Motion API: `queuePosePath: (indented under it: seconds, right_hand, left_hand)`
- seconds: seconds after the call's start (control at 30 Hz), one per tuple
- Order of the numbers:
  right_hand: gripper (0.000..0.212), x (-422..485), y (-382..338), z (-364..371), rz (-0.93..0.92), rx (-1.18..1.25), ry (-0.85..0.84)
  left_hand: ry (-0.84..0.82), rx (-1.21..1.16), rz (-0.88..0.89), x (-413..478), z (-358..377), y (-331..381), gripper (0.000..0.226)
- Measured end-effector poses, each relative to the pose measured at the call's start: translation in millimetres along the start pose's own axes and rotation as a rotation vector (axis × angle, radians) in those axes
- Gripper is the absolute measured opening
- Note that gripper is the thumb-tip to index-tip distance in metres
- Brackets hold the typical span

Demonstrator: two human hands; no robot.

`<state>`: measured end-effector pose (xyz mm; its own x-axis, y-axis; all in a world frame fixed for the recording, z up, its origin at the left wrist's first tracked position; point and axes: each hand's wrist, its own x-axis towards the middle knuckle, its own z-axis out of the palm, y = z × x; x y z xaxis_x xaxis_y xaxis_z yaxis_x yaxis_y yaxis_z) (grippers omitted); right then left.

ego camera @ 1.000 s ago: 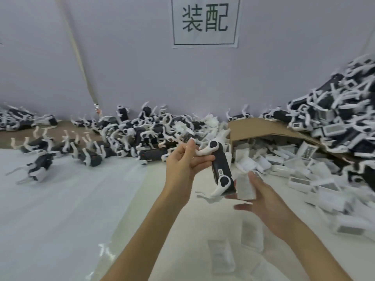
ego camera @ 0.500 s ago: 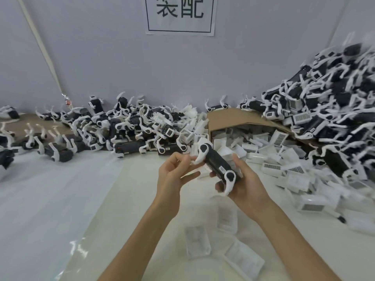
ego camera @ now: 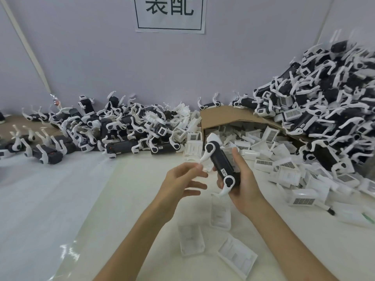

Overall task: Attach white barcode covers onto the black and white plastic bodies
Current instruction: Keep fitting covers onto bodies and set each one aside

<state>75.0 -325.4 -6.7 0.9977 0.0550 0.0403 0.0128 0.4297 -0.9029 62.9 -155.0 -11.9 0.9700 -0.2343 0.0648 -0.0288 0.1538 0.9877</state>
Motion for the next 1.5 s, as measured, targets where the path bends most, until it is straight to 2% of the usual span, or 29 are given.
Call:
queuePosePath:
  seconds: [0.07, 0.17, 0.3, 0.57, 0.73, 0.87, 1.0, 1.1, 1.27, 1.33, 1.43, 1.5]
  right_hand:
    - [0.045, -1, 0, 1, -0.063, -0.086, -0.010]
    - [0.049, -3, 3, 4, -0.130, -0.207, -0.019]
    - [0.052, -6, 11, 10, -0.143, -0.308, -0.053]
    - [0.030, -1, 16, 7, -0.289, -0.480, 0.043]
    - [0.023, 4, 11, -4, -0.184, -0.343, -0.032]
    - [0.032, 6, 14, -5, -0.181, -0.293, -0.061]
    - [0.021, 5, 14, -5, -0.245, -0.331, -0.010]
    - [0.034, 4, 15, -5, -0.289, -0.419, 0.039]
    - [0.033, 3, 15, -4, -0.335, -0.505, 0.024]
    - [0.028, 3, 14, -5, -0.330, -0.485, 0.000]
    - [0.008, 4, 13, -5, -0.300, -0.448, -0.043]
    - [0.013, 4, 14, -6, -0.302, -0.491, -0.039]
  left_hand:
    - [-0.081, 0.125, -0.033, 0, 1, -3, 0.043]
    - [-0.124, 0.162, -0.021, -1, 7, -7, 0.039]
    - [-0.068, 0.126, -0.036, 0, 7, -8, 0.029]
    - [0.046, -0.031, 0.045, 2, 8, -10, 0.024]
    - [0.124, -0.048, 0.042, 4, 3, -7, 0.026]
    - [0.184, -0.033, 0.025, 5, 3, -9, 0.025]
    - [0.199, 0.011, 0.040, 5, 5, -10, 0.020]
    - [0.186, 0.029, 0.068, 4, 7, -11, 0.015]
    - [0.170, 0.040, 0.076, 1, 7, -11, 0.014]
    - [0.185, 0.029, 0.072, 2, 7, -11, 0.014]
    - [0.229, 0.000, 0.056, 3, 7, -11, 0.015]
    - [0.244, -0.013, 0.057, 4, 6, -12, 0.015]
